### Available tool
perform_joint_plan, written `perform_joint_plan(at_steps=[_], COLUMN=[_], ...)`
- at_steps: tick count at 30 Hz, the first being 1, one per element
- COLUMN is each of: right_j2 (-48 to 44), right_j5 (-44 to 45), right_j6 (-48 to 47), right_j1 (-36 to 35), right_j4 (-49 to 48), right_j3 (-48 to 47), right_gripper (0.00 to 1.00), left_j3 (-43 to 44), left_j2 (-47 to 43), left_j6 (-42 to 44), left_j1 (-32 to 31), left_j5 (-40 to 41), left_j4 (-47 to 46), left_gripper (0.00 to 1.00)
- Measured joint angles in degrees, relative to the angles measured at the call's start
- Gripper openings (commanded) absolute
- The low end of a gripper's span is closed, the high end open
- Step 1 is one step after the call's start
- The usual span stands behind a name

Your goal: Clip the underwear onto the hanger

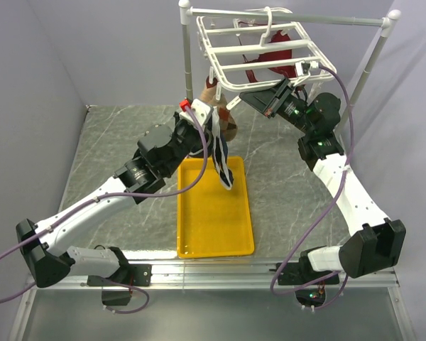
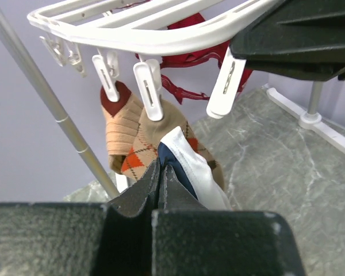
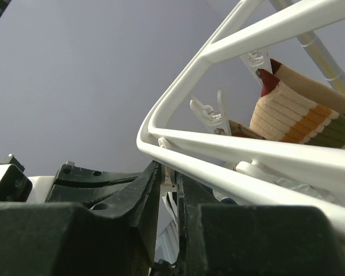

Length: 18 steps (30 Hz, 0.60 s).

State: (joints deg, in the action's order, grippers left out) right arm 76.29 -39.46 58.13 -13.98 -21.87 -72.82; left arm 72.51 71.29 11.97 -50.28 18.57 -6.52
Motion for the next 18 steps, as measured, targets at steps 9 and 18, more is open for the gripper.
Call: perform_joint_plan(at_steps=[9, 18], right_j2=[0.02, 0.17], right_j5=[0.24, 1.07], right_j6=[2.97, 4.26], right_j1=[0.00, -0.02], right_j4=[-1.49, -1.73], right_j3=[0.22, 1.20], right_gripper=[0.00, 0.00], left_j3=[3.26, 7.17], left_j2=[2.75, 4.48], left_j6=[-3.96, -5.40], left_j1=[-0.74, -0.81], left_j5=[0.50, 0.85], left_j4=[2.14, 3.39], left_gripper=[0.00, 0.00])
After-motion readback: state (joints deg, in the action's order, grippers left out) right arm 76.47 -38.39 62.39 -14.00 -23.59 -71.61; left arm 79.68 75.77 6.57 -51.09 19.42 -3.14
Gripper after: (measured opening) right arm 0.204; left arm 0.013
